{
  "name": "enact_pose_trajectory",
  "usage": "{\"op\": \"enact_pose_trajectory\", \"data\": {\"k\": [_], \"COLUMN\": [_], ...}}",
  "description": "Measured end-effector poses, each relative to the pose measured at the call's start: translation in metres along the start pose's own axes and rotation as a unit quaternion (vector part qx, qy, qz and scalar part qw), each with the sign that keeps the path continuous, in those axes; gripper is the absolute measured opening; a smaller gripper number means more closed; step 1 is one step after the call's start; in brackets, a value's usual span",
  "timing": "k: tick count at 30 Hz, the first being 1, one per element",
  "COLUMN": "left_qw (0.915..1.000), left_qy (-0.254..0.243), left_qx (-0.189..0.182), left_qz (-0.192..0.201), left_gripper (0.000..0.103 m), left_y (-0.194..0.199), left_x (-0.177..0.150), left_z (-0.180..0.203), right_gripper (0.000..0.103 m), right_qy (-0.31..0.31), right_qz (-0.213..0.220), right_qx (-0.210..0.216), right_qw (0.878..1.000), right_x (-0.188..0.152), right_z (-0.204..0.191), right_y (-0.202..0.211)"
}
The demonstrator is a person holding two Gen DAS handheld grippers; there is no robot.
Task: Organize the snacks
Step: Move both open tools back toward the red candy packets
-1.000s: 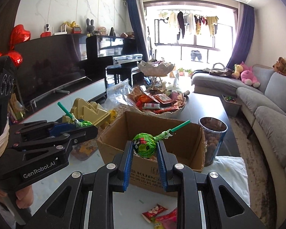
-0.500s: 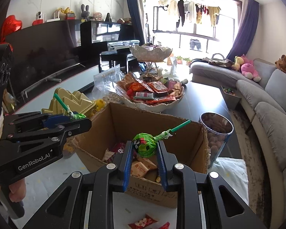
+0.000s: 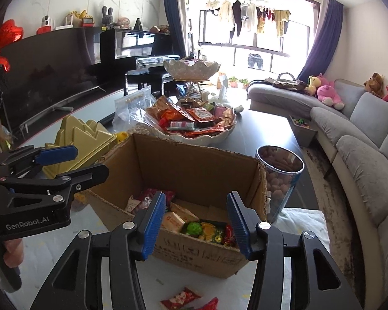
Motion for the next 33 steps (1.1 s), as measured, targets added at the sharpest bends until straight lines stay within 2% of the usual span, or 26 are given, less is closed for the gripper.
{"op": "enact_pose_trajectory", "data": {"k": [7, 15, 23, 33], "left_qw": [0.9997, 0.9996, 0.9987, 0.9962], "left_qy": [-0.018, -0.026, -0.041, -0.06], "left_qx": [-0.005, -0.008, -0.007, -0.012], "left_qz": [0.012, -0.004, -0.028, -0.063], "left_gripper": [0.078, 0.079, 0.079, 0.079], "left_y": [0.023, 0.033, 0.027, 0.007], "left_x": [-0.014, -0.042, -0.069, -0.093], "left_z": [0.02, 0.038, 0.052, 0.066], "right_gripper": [0.055, 0.055, 0.055, 0.055], "right_qy": [0.007, 0.016, 0.008, 0.014], "right_qz": [0.014, 0.01, -0.016, -0.069], "right_qx": [-0.006, -0.002, 0.009, 0.015], "right_qw": [1.0, 1.0, 1.0, 0.997], "right_x": [-0.019, -0.044, -0.074, -0.111], "right_z": [0.005, 0.009, 0.016, 0.019], "right_y": [0.031, 0.051, 0.051, 0.034]}}
Point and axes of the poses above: each gripper's, at about its wrist camera, not at the fingertips, and y roughly against the way its jaws point, z to its right, x to its top, the point moved 1 cm from there along -y, roughly the way its jaws point
